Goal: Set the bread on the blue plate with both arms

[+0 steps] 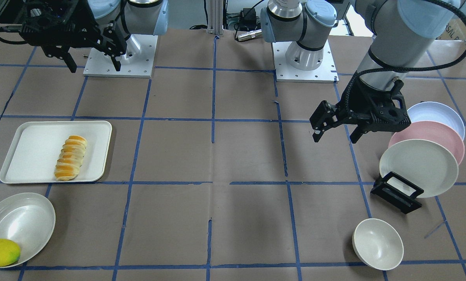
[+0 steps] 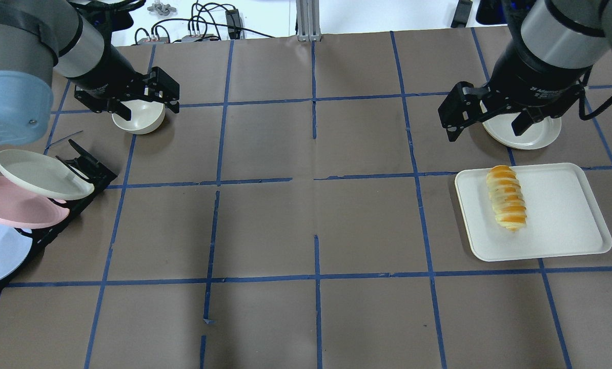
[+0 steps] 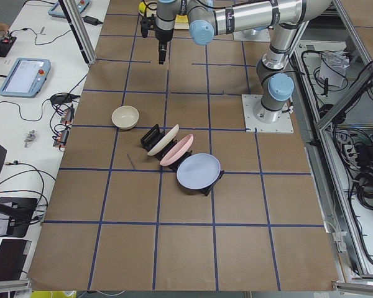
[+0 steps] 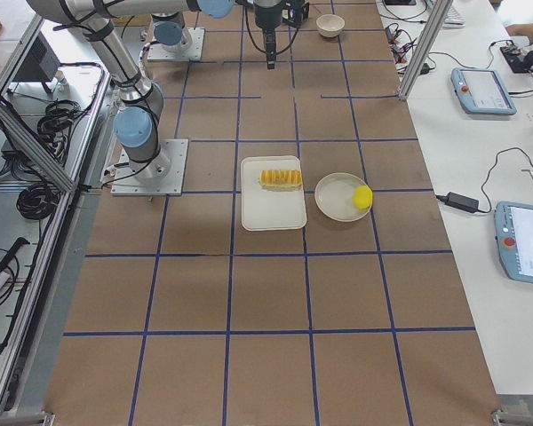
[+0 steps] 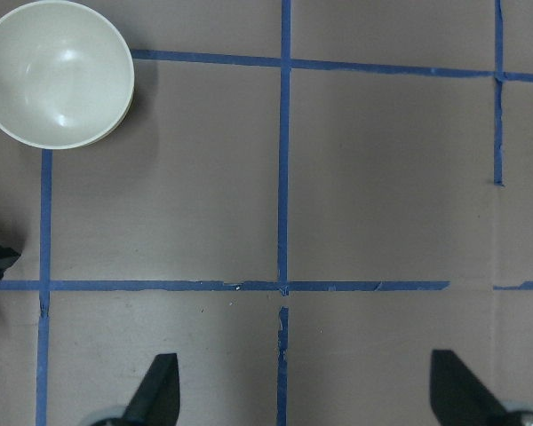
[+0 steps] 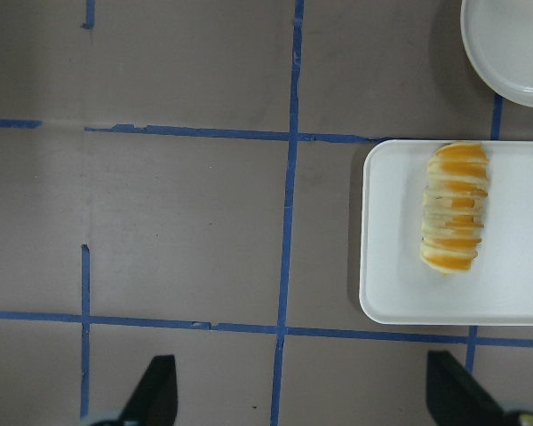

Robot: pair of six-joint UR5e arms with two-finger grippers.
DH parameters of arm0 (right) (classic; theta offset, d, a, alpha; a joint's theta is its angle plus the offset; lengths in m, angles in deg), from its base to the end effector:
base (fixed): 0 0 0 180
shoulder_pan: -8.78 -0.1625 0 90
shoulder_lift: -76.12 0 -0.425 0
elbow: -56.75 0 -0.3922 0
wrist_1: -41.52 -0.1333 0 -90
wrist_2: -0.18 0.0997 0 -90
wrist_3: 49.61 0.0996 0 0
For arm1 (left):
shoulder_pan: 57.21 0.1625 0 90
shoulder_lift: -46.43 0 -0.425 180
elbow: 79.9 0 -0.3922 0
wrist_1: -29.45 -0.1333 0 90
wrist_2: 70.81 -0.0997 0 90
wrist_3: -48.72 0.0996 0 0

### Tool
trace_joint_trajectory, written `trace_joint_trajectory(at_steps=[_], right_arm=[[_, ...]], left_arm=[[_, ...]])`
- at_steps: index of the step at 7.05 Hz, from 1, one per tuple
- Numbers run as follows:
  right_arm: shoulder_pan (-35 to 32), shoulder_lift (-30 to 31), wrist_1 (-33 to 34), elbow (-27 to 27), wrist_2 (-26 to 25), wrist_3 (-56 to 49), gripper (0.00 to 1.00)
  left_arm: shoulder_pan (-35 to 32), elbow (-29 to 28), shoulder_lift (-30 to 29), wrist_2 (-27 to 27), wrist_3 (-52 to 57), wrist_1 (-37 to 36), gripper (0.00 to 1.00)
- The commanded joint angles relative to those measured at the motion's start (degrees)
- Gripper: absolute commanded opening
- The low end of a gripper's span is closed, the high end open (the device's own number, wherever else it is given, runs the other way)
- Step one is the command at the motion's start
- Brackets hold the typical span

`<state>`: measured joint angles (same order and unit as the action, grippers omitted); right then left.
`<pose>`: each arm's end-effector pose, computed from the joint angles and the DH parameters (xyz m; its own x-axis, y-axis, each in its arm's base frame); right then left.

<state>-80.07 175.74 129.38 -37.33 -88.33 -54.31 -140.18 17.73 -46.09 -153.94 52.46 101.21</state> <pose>0.1273 -0.4274 0.5259 -0.9978 -0.0633 -0.0210 -0.0619 0.9962 -0.0612 -0.0808 -0.5313 0.4341 -0.9932 -0.0405 0.1090 -0.0565 0.9873 -0.1482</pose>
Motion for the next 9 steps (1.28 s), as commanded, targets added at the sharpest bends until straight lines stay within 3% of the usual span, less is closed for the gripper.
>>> trace_joint_trajectory(at_steps=[1, 3, 4, 6, 8, 9], right_arm=[[-0.4, 3.4, 1.2, -3.4, 0.0, -0.3, 1.00], [-0.4, 1.8, 6.5, -2.9, 0.1, -0.8, 1.00], [0.0, -1.3, 6.1, 1.2, 0.1, -1.2, 1.00], [0.0, -7.6, 1.3, 9.1, -0.4, -1.2, 1.00], [0.0, -7.8, 1.5, 8.2, -0.6, -1.3, 1.00], [0.0, -7.6, 1.9, 7.6, -0.6, -1.2, 1.00]], left_arm=[[-0.4, 1.2, 0.7, -0.5, -0.7, -0.3, 1.00], [-0.9, 1.5, 0.9, -0.7, -0.8, -0.1, 1.00], [-1.0, 1.7, 1.6, -1.0, -1.3, 0.0, 1.00], [-1.1, 1.8, 1.7, -8.2, -2.7, 0.0, 1.00], [-0.4, 2.6, 2.8, -7.8, -0.9, 0.1, 1.00], [0.4, 4.5, 5.8, -7.9, 6.3, -0.1, 1.00]])
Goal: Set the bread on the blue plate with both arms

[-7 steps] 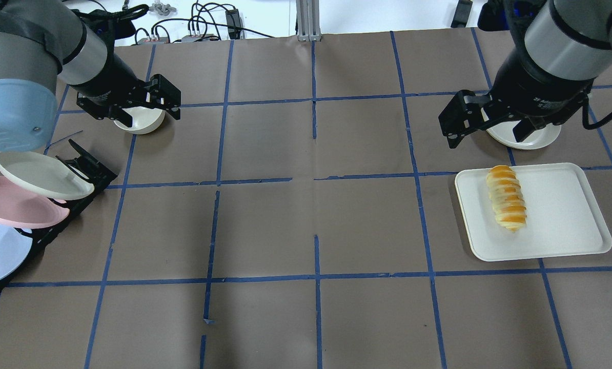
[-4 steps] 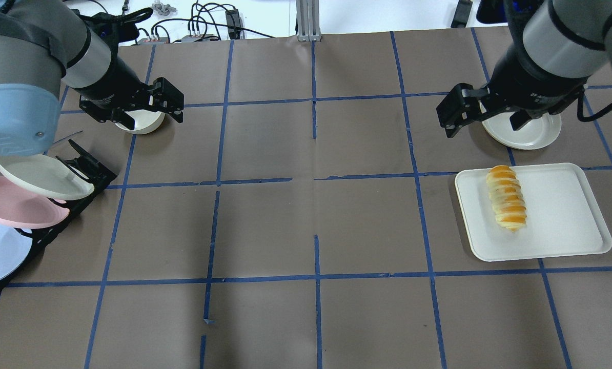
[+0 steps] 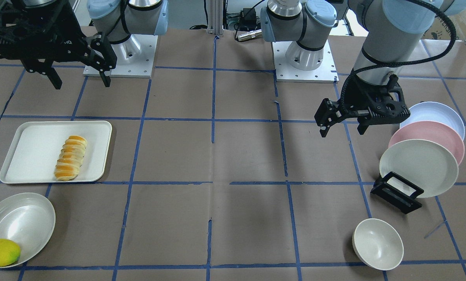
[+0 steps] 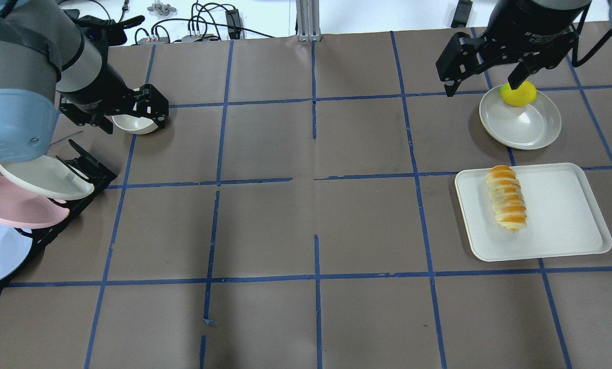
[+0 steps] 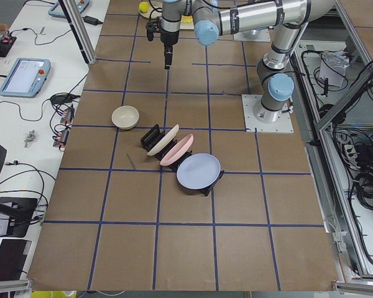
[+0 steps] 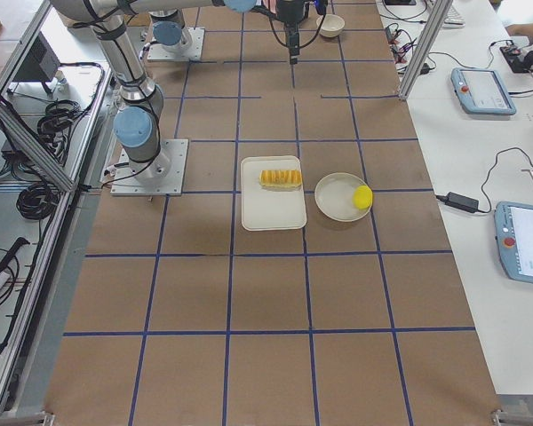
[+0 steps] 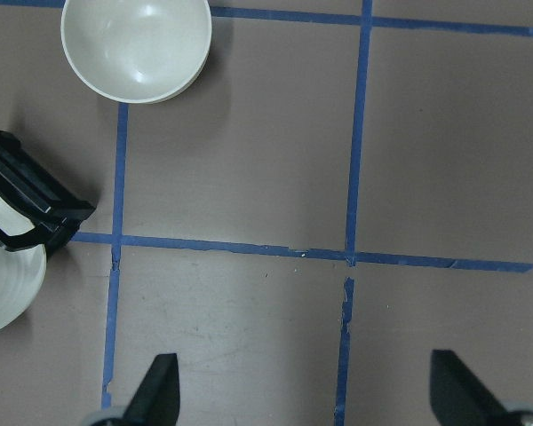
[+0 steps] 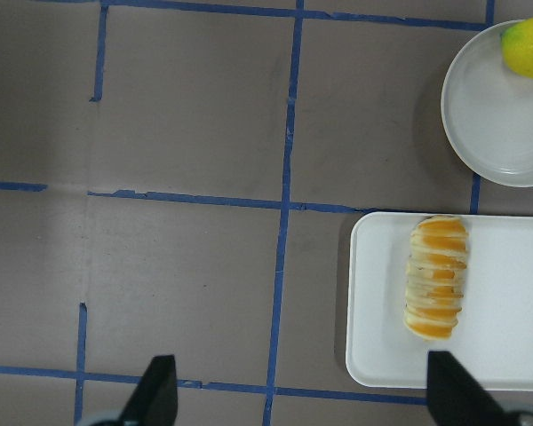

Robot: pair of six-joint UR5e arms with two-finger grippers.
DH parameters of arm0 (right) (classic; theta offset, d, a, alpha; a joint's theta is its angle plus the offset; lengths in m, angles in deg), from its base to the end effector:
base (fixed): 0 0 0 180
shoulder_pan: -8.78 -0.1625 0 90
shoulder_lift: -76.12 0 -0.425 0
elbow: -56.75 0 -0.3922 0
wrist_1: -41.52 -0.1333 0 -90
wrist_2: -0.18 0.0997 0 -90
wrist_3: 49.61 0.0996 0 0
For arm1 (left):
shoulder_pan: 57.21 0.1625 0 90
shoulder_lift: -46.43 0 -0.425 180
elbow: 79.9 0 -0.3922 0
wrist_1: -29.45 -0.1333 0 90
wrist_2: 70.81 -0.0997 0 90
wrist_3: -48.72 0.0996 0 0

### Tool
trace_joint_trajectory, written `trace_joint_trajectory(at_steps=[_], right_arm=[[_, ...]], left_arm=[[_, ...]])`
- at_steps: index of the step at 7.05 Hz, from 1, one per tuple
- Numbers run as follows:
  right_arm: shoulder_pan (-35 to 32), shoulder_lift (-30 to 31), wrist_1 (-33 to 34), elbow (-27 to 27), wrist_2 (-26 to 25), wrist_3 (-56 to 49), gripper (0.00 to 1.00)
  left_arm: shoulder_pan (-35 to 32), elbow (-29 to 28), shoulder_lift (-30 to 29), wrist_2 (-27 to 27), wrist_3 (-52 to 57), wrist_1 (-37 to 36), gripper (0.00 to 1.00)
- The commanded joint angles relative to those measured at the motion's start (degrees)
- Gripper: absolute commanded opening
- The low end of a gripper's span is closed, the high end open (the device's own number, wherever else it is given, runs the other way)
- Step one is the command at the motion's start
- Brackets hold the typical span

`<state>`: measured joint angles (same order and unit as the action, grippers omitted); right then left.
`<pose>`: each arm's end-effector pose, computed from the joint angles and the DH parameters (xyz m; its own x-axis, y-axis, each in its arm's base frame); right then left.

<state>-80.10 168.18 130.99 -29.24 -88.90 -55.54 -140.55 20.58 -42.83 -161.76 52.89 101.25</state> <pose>0.1254 -0.4861 0.5392 -0.9964 -0.0849 -0.0059 -0.0839 0.9917 -0.0977 -0.0734 -0.5063 0.4373 -0.9985 -0.0466 -0.0271 -0.0422 0.9885 -0.1455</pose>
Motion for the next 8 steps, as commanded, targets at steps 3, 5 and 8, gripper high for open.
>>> trace_joint_trajectory(at_steps=[3, 5, 8], right_arm=[[0.0, 0.1, -0.4, -0.5, -0.3, 0.0, 1.00], [0.0, 0.1, -0.5, -0.6, -0.3, 0.0, 1.00], [2.6, 0.0, 0.1, -4.7, -0.5, -7.2, 0.97]], left_arm=[[18.6, 8.7, 12.8, 10.4, 21.2, 3.2, 0.98], [31.0, 11.2, 17.2, 18.5, 32.1, 10.9, 0.98], [37.8, 10.5, 17.4, 22.9, 38.6, 16.1, 0.98]])
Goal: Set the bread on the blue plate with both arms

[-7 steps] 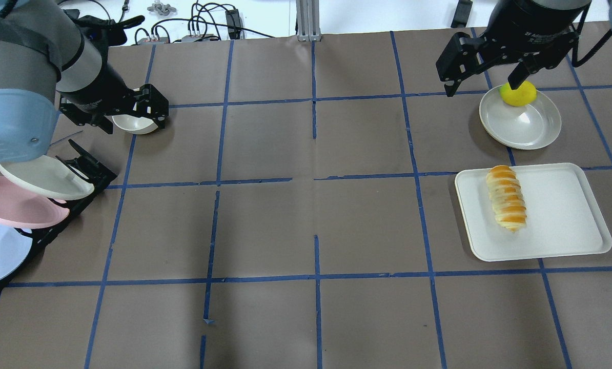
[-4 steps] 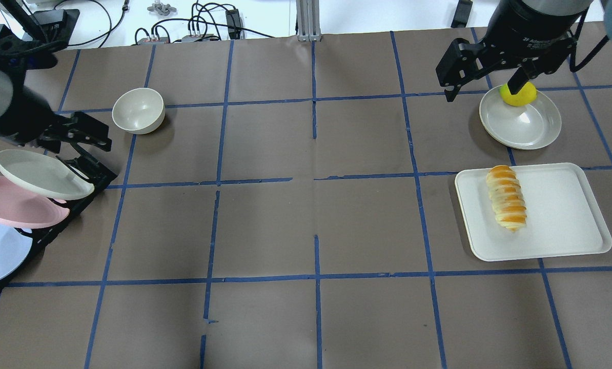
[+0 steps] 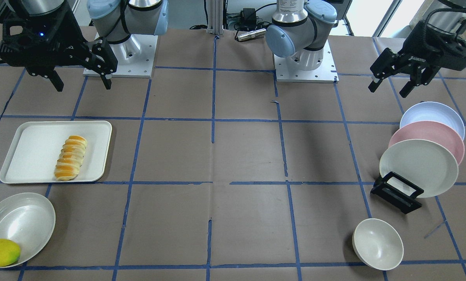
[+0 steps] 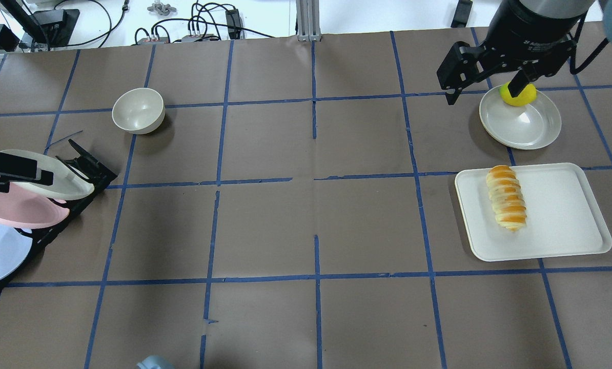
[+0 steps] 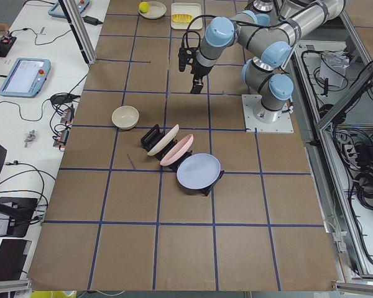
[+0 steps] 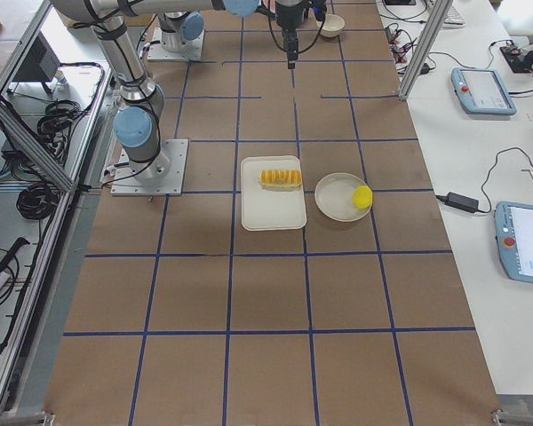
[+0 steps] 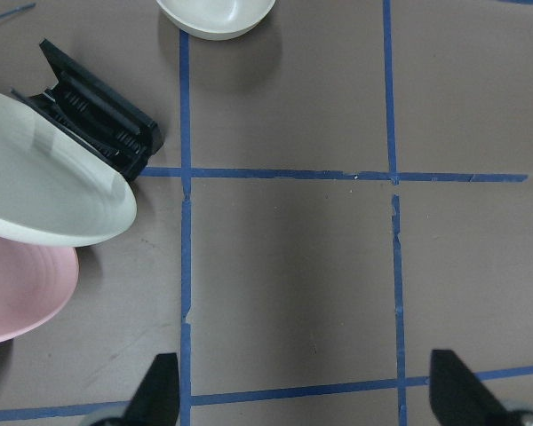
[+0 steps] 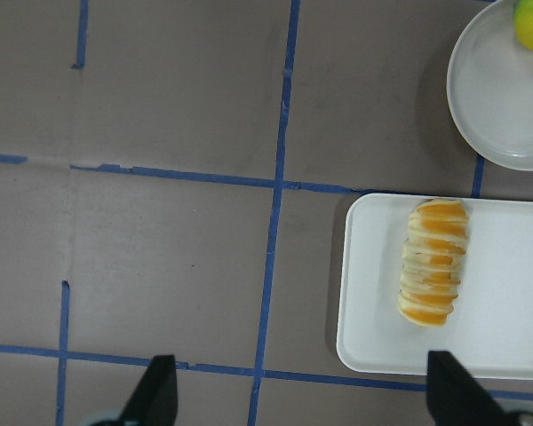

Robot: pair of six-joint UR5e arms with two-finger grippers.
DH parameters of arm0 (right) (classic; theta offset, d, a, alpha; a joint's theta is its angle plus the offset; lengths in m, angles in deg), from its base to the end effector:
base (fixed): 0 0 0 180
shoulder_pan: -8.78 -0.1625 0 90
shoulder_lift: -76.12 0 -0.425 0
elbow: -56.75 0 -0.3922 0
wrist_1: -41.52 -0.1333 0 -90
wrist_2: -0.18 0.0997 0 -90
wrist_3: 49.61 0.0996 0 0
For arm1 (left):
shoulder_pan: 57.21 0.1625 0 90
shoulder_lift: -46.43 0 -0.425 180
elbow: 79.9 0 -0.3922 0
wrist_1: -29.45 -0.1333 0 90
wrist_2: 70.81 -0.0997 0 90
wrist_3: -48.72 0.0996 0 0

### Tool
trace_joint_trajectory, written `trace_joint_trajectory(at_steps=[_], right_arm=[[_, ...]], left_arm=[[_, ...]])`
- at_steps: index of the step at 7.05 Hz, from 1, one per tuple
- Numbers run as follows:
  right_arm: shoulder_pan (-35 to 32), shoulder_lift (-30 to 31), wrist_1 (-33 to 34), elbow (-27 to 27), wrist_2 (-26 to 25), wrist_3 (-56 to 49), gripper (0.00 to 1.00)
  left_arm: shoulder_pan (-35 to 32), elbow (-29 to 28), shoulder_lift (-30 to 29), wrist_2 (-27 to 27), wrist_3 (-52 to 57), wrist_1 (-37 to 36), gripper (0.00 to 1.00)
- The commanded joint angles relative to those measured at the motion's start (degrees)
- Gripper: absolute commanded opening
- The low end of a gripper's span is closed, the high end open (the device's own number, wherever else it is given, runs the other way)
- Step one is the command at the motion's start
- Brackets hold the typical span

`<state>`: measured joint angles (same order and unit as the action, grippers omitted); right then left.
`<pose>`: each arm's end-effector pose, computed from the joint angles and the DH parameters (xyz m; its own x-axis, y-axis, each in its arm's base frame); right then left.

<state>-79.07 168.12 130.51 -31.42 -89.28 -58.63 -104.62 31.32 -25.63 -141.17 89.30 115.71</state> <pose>0.1161 -0.4857 0.5189 -0.9928 -0.1199 -0.0016 -0.1197 0.9916 -0.0501 0.1216 -0.3787 0.4514 -0.9682 -0.0037 0.2500 -0.0617 0.9725 -0.2247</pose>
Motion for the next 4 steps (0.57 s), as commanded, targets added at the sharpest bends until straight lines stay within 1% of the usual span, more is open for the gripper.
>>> trace_joint_trajectory(at_steps=[1, 2, 3, 4], right_arm=[[6.3, 0.0, 2.1, -6.1, 1.0, -5.7, 0.96], [11.2, 0.1, 5.6, -10.8, 1.2, -10.4, 0.94], [14.3, 0.1, 10.1, -15.6, 3.7, -12.1, 0.94], [17.0, -0.2, 17.1, -21.0, 4.0, -12.9, 0.94]], left_arm=[[6.5, -1.3, -0.2, 6.3, 11.2, 6.7, 0.98], [15.4, -4.4, -1.9, 9.4, 21.3, 15.8, 0.98], [21.6, -9.2, -3.7, 9.7, 28.9, 23.9, 0.98], [23.7, -14.2, -7.6, 9.3, 34.1, 27.1, 0.98]])
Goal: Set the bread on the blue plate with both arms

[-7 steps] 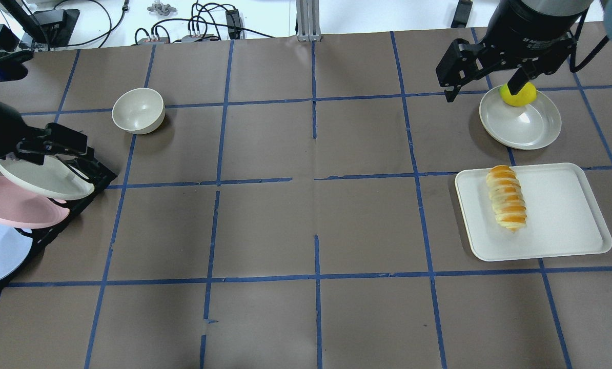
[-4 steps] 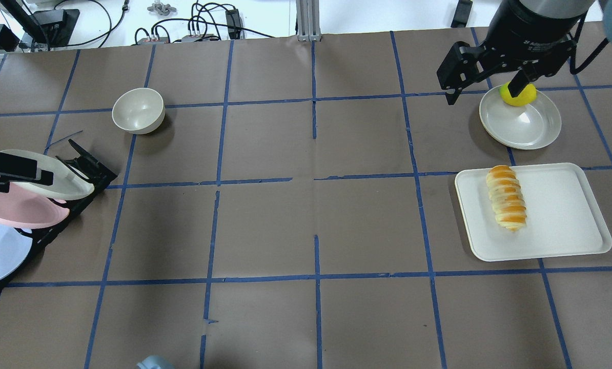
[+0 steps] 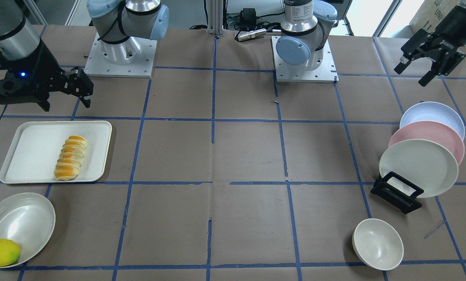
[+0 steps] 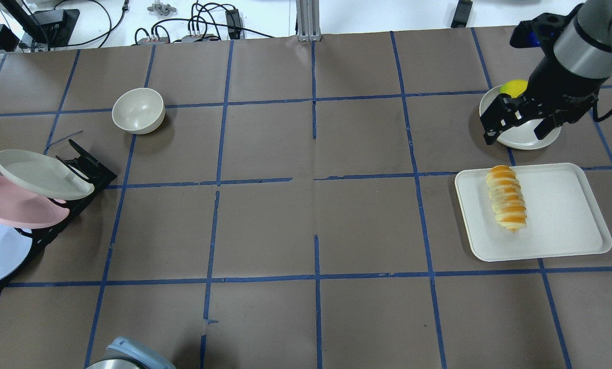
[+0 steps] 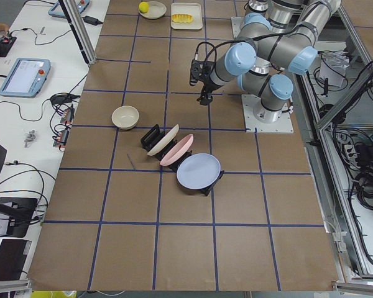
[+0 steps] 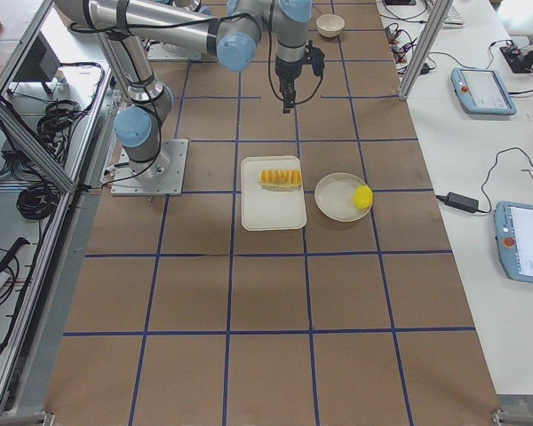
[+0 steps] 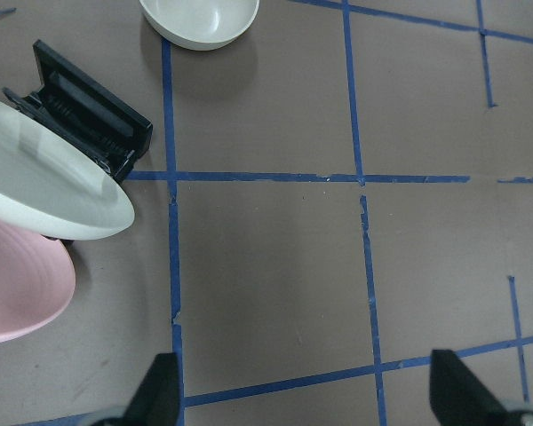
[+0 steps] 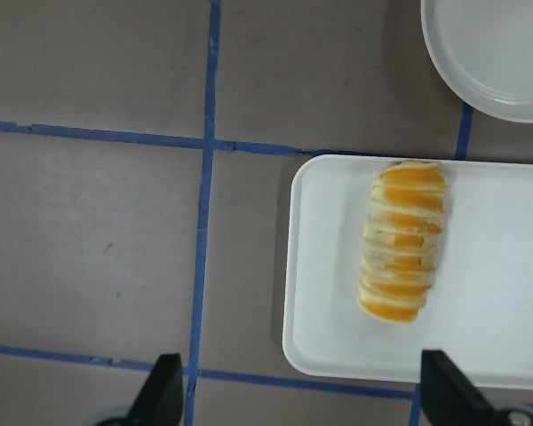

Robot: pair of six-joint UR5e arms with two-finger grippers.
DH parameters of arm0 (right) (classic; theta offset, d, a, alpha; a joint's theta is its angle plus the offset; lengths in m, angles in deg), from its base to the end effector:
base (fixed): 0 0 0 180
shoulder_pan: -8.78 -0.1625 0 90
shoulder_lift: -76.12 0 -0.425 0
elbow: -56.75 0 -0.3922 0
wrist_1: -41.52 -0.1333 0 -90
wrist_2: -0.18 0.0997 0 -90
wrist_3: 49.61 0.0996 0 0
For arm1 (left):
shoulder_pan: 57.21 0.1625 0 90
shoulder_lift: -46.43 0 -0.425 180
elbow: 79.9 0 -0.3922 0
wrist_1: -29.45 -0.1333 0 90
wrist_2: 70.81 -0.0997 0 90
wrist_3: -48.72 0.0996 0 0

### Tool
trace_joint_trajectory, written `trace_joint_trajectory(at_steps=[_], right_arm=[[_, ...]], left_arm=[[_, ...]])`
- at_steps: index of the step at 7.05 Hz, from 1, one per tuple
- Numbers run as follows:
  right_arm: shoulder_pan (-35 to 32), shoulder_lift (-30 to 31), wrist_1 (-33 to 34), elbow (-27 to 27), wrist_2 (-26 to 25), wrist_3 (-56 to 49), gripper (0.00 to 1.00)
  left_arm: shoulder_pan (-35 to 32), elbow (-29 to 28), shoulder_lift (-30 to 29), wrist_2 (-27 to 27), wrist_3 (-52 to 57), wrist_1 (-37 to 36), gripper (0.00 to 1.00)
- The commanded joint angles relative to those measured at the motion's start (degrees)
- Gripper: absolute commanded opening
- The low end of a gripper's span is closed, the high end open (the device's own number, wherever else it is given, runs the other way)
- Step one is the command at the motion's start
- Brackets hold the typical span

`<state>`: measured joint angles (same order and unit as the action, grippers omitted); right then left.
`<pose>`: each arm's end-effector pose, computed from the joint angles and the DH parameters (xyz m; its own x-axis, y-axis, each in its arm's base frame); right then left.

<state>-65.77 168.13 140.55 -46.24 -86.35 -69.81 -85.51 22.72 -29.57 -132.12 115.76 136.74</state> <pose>0.0101 -0.4866 0.4098 -0.9943 -0.0812 -0.0685 -0.0822 0.9966 0.0110 0.2322 -0.3307 0.4730 -0.8967 0.0942 0.4325 -0.0541 0.9465 -0.3182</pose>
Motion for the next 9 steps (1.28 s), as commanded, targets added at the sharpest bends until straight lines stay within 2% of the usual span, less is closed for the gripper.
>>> trace_joint_trajectory(at_steps=[1, 2, 3, 4, 5, 6, 7, 9], right_arm=[[4.5, -0.2, 13.7, -11.6, 1.1, -1.5, 0.94], [4.5, -0.4, 16.8, -14.1, 0.9, -1.1, 0.94], [4.5, -2.4, 17.5, -13.8, 0.9, -0.6, 0.94], [4.6, -6.4, 17.8, -13.6, 0.2, 0.0, 0.94], [4.9, -8.8, 20.4, -13.8, 0.1, -0.1, 0.94], [4.9, -10.3, 26.4, -14.2, 0.1, -0.1, 1.00], [5.0, -9.5, 27.8, -13.4, 0.1, -0.2, 1.00], [4.9, -9.9, 24.8, -13.0, 0.6, -0.2, 1.00]], left_arm=[[6.7, -9.3, -8.2, 0.0, 10.1, 6.5, 0.99], [10.1, -11.8, -13.1, -0.2, 14.0, 6.4, 1.00], [13.2, -12.8, -17.4, -1.2, 17.0, 6.2, 1.00], [14.8, -14.6, -20.7, -5.1, 17.1, 6.0, 1.00], [15.5, -16.6, -23.7, -8.1, 17.1, 5.3, 1.00], [16.2, -18.9, -27.3, -8.3, 17.2, 4.6, 1.00], [16.3, -20.6, -30.8, -8.3, 17.4, 4.6, 1.00], [17.3, -22.3, -35.4, -9.8, 17.7, 3.5, 1.00]])
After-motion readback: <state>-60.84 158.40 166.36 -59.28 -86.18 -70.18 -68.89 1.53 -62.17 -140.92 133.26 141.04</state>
